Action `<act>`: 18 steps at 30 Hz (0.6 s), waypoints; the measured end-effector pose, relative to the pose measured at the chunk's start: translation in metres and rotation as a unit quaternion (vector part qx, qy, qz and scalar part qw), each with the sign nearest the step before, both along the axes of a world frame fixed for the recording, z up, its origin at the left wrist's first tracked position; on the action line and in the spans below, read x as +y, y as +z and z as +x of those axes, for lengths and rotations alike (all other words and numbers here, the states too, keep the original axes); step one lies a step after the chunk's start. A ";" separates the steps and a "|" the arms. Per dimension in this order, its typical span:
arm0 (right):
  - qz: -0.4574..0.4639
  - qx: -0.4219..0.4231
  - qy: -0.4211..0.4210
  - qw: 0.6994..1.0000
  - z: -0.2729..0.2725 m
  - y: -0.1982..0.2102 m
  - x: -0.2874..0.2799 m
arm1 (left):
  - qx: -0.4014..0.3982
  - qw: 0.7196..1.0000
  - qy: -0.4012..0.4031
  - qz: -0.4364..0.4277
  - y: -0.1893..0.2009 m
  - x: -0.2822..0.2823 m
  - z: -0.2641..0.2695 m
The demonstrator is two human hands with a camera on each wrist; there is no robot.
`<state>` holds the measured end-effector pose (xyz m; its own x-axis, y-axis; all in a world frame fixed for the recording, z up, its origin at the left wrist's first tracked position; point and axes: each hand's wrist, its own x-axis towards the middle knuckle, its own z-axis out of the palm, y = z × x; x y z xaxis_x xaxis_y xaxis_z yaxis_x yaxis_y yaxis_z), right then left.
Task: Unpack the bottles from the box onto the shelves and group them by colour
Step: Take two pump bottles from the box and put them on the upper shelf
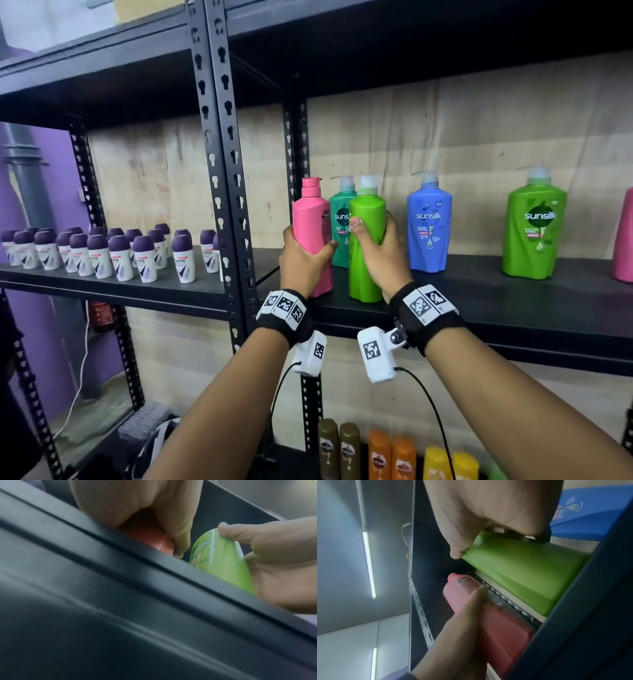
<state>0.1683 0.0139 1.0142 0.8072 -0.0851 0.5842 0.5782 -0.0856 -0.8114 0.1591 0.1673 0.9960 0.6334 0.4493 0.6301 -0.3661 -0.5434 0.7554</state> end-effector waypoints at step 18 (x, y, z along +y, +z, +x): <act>-0.054 0.039 -0.009 0.998 -0.018 -0.023 -0.005 | 0.064 0.997 0.000 0.038 -0.020 -0.002 -0.024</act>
<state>0.1500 0.0085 0.9909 0.8498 -0.0404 0.5256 0.5107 -0.1842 -0.8398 0.1348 0.1649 0.9765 0.7114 0.4029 0.5758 -0.2691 -0.6007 0.7528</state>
